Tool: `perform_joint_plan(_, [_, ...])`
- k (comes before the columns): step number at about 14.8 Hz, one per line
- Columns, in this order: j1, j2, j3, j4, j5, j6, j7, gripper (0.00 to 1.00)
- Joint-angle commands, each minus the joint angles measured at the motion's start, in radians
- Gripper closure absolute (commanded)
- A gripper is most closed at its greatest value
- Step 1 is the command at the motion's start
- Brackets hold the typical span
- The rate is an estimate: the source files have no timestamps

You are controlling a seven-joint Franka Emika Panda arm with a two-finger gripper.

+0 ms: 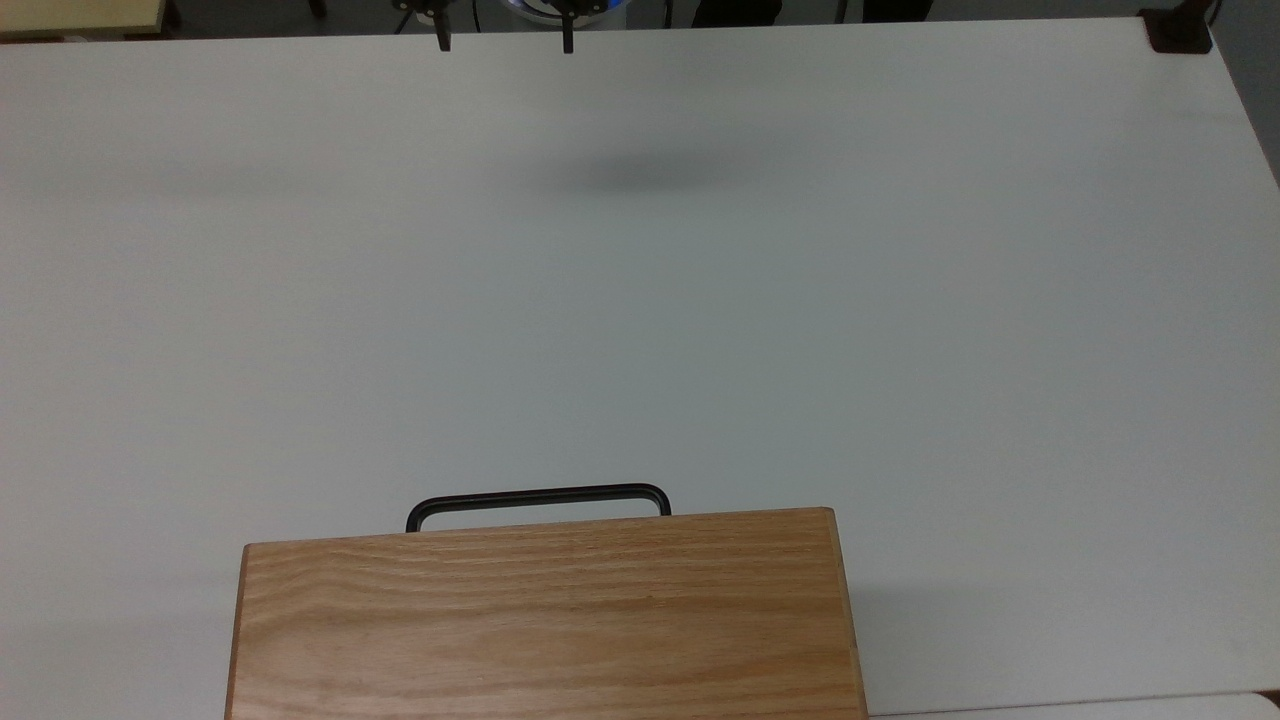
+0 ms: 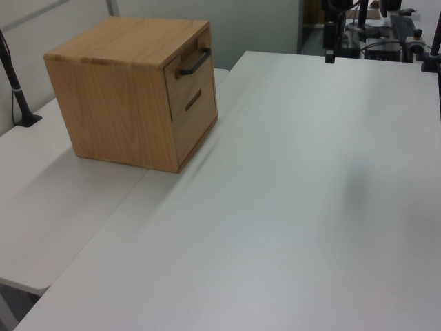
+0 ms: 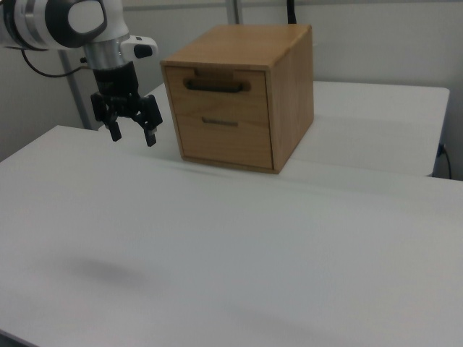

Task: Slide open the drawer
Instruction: 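Move the gripper toward the black handle of the upper drawer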

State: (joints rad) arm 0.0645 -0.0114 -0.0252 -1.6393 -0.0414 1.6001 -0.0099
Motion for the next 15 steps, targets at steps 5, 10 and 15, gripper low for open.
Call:
perform_joint_plan(5, [-0.011, 0.010, -0.001, 0.030, -0.008, -0.023, 0.111, 0.00])
perform_joint_plan(10, [-0.011, 0.044, -0.002, 0.041, -0.009, -0.025, 0.113, 0.00])
perform_joint_plan(15, [-0.012, 0.097, -0.002, 0.084, -0.009, -0.011, 0.270, 0.00])
